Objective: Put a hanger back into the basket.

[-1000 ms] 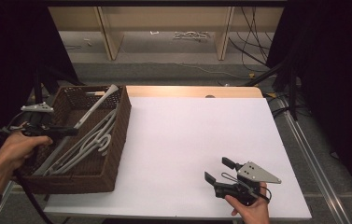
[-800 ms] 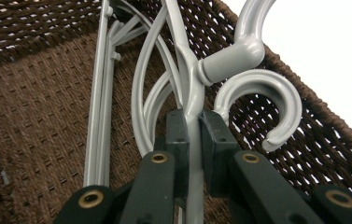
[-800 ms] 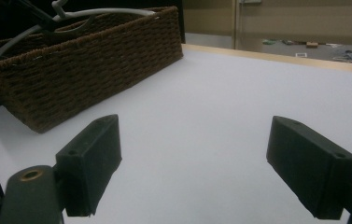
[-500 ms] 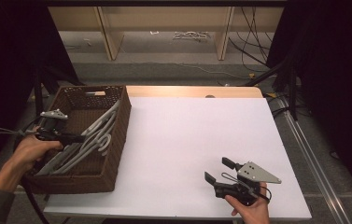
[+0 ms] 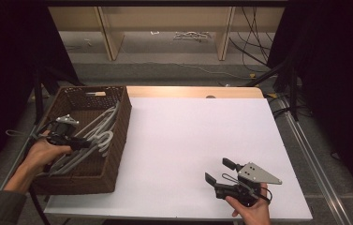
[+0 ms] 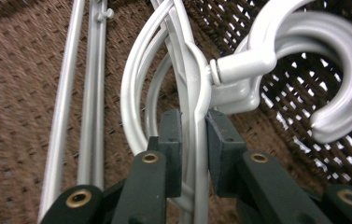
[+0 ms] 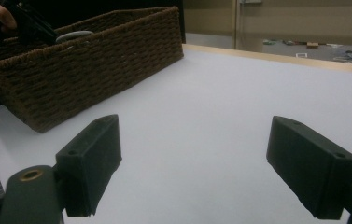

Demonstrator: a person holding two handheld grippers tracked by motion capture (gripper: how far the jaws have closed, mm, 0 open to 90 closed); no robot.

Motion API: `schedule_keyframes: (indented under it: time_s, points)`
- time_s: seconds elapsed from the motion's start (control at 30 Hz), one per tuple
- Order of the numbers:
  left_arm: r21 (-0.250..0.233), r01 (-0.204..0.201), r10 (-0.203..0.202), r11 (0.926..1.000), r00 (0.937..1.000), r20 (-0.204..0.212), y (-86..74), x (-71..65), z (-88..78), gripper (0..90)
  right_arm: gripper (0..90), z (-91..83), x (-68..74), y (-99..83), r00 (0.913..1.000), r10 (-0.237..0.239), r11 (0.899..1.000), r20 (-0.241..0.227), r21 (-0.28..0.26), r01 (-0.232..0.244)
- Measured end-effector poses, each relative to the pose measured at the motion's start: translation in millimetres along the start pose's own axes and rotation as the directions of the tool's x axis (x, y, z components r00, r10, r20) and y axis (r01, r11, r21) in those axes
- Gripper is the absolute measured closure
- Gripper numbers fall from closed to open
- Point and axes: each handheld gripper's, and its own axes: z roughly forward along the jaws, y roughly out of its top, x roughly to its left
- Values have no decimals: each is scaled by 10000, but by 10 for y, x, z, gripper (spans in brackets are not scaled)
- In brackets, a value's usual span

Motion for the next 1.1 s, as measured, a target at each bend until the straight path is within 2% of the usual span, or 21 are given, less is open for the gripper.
schedule_keyframes:
  time_s: [0.07,0.1,0.27,0.4,0.47,0.5,0.77,0.8,0.83,0.87,0.9,0.93,0.97,1.0,1.03,1.1]
  points:
    - [5,11,-11,10000,10000,55,-1,4,-10,756,188,-3,-1,2,10000,18,10000,-21,33,-18]
    - [-16,101,-100,9999,9995,285,4,8,-34,701,188,3,-8,-1,10000,-41,10000,5,14,41]
    - [-465,224,-221,9987,9997,61,26,-16,-119,567,188,12,1,-4,10000,-9,10000,14,-32,9]
    - [-935,554,-544,9941,9984,140,66,-37,-211,526,188,1,0,0,9999,-89,10000,102,18,89]
    - [-1092,821,-814,9906,9966,108,83,-60,-227,454,188,6,-3,-2,10000,-66,10000,30,-3,66]
    - [-1262,839,-850,9884,9964,-34,98,-84,-243,443,188,3,-2,0,10000,-71,10000,63,12,71]
    - [-1715,583,-612,9835,9981,-119,151,-205,-315,369,188,-3,1,3,10000,-29,10000,70,36,28]
    - [-2051,672,-704,9764,9975,-84,165,-252,-334,359,188,2,-2,-1,9999,-92,10000,91,29,91]
    - [-2051,672,-704,9764,9975,-84,165,-252,-334,359,188,2,-2,-1,9999,-92,10000,91,29,91]
    - [-2443,831,-882,9661,9961,-99,178,-283,-359,359,188,-3,3,3,10000,-23,10000,63,37,23]
    - [-2443,831,-882,9661,9961,-99,178,-283,-359,359,188,-3,3,3,10000,-23,10000,63,37,23]
    - [-2893,1151,-1195,9503,9928,25,189,-304,-374,357,188,-2,2,3,10000,-30,10000,70,47,29]
    - [-2893,1151,-1195,9503,9928,25,189,-304,-374,354,188,-2,2,3,10000,-30,10000,70,47,29]
    - [-3397,1095,-1128,9342,9936,102,201,-309,-363,345,188,-9,3,5,10000,-37,9999,47,120,36]
    - [-3397,1095,-1128,9342,9936,102,201,-309,-363,333,188,-9,3,5,10000,-37,9999,47,120,36]
    - [-3631,1289,-1308,9228,9912,196,195,-350,-367,325,188,-3,1,2,10000,-24,10000,68,37,24]
